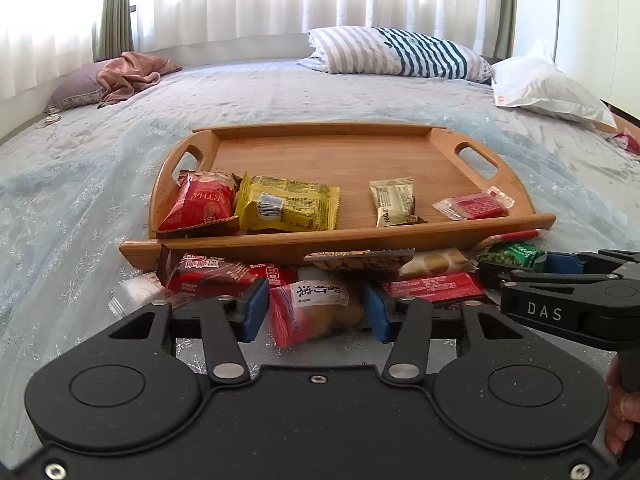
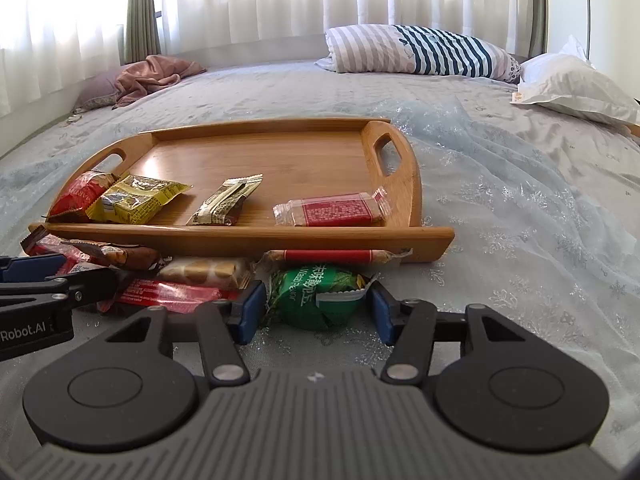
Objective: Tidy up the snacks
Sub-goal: 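Grasp the pink-wrapped pastry with the left tool while the right tool grasps the green candy, then lift both snacks and carry them over the tray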
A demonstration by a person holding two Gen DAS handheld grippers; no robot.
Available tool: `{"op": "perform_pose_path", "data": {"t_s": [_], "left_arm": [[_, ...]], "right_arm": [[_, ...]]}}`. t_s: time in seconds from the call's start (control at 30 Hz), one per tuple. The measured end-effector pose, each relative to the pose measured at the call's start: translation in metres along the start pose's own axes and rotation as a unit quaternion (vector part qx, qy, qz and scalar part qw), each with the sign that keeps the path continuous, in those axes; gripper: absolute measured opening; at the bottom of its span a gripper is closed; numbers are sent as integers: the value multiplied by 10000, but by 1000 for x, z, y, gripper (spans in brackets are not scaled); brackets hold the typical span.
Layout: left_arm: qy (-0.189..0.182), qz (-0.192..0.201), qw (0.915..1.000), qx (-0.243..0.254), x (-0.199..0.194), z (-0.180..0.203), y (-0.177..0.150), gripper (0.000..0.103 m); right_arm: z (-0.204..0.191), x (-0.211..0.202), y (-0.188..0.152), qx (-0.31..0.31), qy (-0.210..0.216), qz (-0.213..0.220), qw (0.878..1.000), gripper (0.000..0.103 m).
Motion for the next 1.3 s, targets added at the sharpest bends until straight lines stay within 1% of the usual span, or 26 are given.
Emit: {"op": "perform_pose_path", "data": {"t_s": [0.13,0.33,0.53,0.87,1.17,1.3], "left_arm": [[-79,-1,9999,-70,-3,-3,-1,45],[-76,12,9999,-91,-6,-5,-2,44],[-189,-52,9993,-305,-9,-13,-4,44],[-215,79,9991,-357,-28,-18,-2,44],[-115,214,9989,-396,-38,-25,0,45],[-12,236,9988,-426,-41,-31,0,45]], "right_arm": [[0,0,1,2,2,-9,10000,55],[0,-2,1,-24,26,-11,10000,53],[-4,-9,0,-73,102,-8,9999,53],[-18,-23,4,-205,286,114,9993,53],[-24,-24,8,-224,434,160,9987,53],[-25,-23,10,-219,469,178,9985,53]]}}
Point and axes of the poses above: each gripper's, at about its wrist camera, not at the fingertips, and x roughly the way its jaws point, z to its right, y to its top, the point moved 3 cm from there along x, roughly the way its jaws point, and after that the axes turned 7 degrees about -z, right-handed, at the moved point
